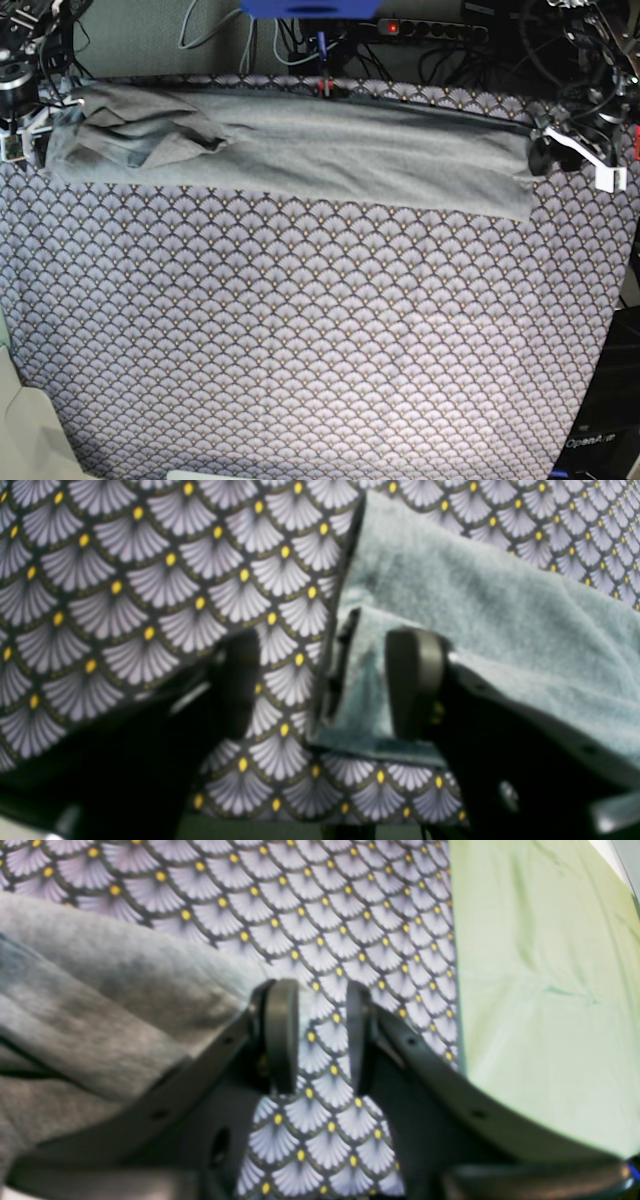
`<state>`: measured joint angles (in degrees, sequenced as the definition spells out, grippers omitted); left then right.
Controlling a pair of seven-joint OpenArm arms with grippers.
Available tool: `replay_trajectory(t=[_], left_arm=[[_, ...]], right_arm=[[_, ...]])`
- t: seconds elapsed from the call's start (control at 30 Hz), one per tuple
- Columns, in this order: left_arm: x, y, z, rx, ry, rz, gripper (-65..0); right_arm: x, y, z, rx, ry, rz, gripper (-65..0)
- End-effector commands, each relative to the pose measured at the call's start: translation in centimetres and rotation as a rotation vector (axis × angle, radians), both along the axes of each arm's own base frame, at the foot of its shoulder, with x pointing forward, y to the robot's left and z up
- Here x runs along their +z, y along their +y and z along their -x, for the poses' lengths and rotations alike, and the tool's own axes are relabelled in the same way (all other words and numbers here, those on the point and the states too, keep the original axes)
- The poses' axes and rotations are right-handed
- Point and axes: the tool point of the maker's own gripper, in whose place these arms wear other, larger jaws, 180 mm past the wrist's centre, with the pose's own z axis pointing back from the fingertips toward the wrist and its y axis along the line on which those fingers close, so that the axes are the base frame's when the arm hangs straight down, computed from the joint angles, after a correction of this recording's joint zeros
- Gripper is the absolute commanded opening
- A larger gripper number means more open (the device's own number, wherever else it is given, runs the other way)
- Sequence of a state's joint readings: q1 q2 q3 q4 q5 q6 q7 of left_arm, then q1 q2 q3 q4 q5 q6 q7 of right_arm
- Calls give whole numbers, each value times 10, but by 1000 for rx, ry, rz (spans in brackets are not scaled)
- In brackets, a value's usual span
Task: Fold the T-shirt properly
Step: 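Reposition the left gripper on the shirt end beside it, then grasp the shirt end with the left gripper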
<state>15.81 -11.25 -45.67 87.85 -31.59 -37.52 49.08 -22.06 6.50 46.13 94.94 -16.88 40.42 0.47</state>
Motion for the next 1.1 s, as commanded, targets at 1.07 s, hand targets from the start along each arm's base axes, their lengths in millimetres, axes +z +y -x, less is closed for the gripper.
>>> replay_trajectory(t=[1.07], left_arm=[[16,25,-31,52,-82,3,-227]], right_arm=[[-60,11,7,-82,39,-188,-380]])
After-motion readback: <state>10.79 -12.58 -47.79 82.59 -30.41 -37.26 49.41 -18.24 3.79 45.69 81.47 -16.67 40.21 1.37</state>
